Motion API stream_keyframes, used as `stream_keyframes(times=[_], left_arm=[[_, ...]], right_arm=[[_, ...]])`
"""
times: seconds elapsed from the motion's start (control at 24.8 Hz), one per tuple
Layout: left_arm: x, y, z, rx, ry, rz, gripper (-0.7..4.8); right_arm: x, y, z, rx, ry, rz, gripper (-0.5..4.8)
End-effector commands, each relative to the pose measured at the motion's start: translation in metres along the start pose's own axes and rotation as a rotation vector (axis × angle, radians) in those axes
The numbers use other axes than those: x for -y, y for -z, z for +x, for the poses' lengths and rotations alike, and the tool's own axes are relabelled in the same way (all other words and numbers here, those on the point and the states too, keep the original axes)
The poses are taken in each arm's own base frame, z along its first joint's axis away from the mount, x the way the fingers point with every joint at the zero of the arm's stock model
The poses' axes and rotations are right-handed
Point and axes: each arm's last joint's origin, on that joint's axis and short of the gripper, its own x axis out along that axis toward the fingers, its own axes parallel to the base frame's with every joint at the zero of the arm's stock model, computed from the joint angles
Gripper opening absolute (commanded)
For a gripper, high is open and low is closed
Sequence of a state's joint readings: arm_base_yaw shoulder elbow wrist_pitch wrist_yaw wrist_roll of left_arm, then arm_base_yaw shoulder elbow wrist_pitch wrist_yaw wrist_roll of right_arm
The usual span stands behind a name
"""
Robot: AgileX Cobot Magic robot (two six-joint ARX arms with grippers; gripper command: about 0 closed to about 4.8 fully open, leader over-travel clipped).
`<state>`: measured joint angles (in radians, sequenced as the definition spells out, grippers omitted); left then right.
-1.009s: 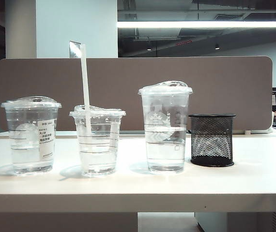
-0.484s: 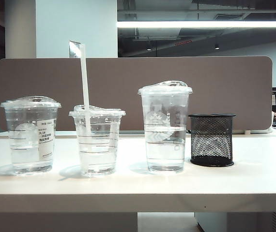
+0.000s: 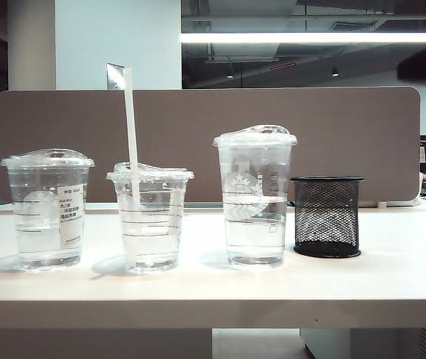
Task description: Pick up the straw and insert it into the small coffee cup.
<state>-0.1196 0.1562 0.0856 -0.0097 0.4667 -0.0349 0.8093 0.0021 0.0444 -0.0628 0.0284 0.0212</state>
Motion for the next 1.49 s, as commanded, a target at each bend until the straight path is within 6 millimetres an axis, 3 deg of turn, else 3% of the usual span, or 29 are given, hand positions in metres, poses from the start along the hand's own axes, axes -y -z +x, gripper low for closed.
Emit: stream_keyframes(times=[0.04, 0.2, 0.44, 0.69, 0.81, 0.89, 1.05, 1.17, 1.49], left_arm=[[0.0, -0.001, 0.0, 0.016, -0.003, 0.01, 0.21], [-0.001, 0.001, 0.0, 0.007, -0.013, 0.066, 0.21], [-0.003, 0.017, 0.002, -0.057, -0.037, 0.037, 0.21], [-0.003, 0.018, 0.002, -0.072, -0.038, 0.029, 0.21], [-0.003, 0.018, 0.002, -0.072, -0.039, 0.029, 0.21], [-0.003, 0.018, 0.002, -0.072, -0.04, 0.029, 0.21], [-0.003, 0.018, 0.002, -0.072, -0.04, 0.029, 0.21], [-0.003, 0.018, 0.002, -0.072, -0.041, 0.03, 0.21], [-0.003, 0.018, 0.002, -0.072, -0.04, 0.03, 0.21]], right_arm=[[0.0, 0.009, 0.002, -0.019, -0.014, 0.009, -0.04], [-0.001, 0.026, 0.001, -0.17, -0.036, 0.008, 0.03], [-0.001, 0.026, 0.002, -0.161, -0.028, 0.007, 0.03], [0.001, 0.026, 0.002, -0.161, -0.016, 0.008, 0.03], [0.013, 0.025, 0.001, -0.154, 0.118, 0.007, -0.01], [0.031, 0.026, -0.003, -0.155, 0.31, 0.029, 0.0], [0.066, 0.024, -0.022, -0.126, 0.656, 0.083, 0.0], [0.076, 0.024, -0.032, -0.107, 0.77, 0.101, 0.0], [0.066, 0.024, -0.022, -0.123, 0.649, 0.072, 0.0]])
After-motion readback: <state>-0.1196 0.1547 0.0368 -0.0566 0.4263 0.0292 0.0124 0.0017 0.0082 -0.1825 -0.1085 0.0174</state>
